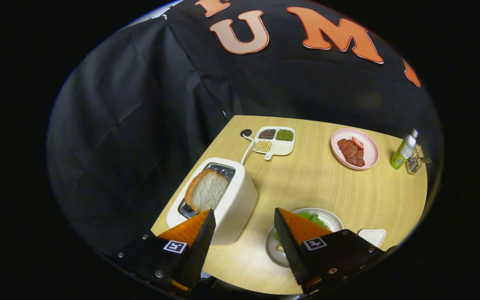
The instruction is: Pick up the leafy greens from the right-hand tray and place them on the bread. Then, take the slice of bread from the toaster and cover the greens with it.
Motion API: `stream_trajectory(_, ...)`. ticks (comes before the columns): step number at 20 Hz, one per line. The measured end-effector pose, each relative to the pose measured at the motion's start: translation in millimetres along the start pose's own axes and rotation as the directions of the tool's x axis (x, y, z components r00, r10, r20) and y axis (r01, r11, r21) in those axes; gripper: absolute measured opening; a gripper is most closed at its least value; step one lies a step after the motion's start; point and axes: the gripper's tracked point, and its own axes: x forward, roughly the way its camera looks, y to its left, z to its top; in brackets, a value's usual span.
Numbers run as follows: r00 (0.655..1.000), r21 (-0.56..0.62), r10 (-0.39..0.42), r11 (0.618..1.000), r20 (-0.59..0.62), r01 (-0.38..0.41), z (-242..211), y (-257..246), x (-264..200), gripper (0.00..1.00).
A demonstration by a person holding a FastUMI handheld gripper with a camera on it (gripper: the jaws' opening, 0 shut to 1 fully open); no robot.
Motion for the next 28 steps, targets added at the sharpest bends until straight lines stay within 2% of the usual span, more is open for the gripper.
stream_trajectory(2, 1.0, -0.011, -0.003, 1.0, -0.014, 0.002, 8, 13, 8, 0.86)
stream_trajectory(5, 0.994, 0.015, 0.081, 0.997, -0.069, -0.08, 8, 53, 25, 0.83)
stream_trajectory(10, 0.992, 0.037, 0.048, 0.998, -0.118, -0.044, 11, 68, 56, 0.79)
stream_trajectory(15, 0.989, 0.054, 0.002, 0.999, -0.149, 0.006, 6, 64, 73, 0.63)
stream_trajectory(20, 0.986, 0.059, -0.02, 0.998, -0.164, 0.03, 1, 56, 81, 0.55)
stream_trajectory(24, 0.992, 0.162, -0.002, 0.987, -0.127, 0.023, 4, 48, 84, 0.39)
stream_trajectory(25, 0.993, 0.182, -0.008, 0.983, -0.12, 0.03, 6, 42, 83, 0.3)
stream_trajectory(26, 0.994, 0.188, -0.019, 0.981, -0.108, 0.039, 10, 37, 80, 0.26)
stream_trajectory(27, 0.995, 0.185, -0.017, 0.982, -0.095, 0.034, 13, 36, 80, 0.17)
stream_trajectory(28, 0.996, 0.176, -0.007, 0.984, -0.085, 0.022, 15, 36, 77, 0.15)
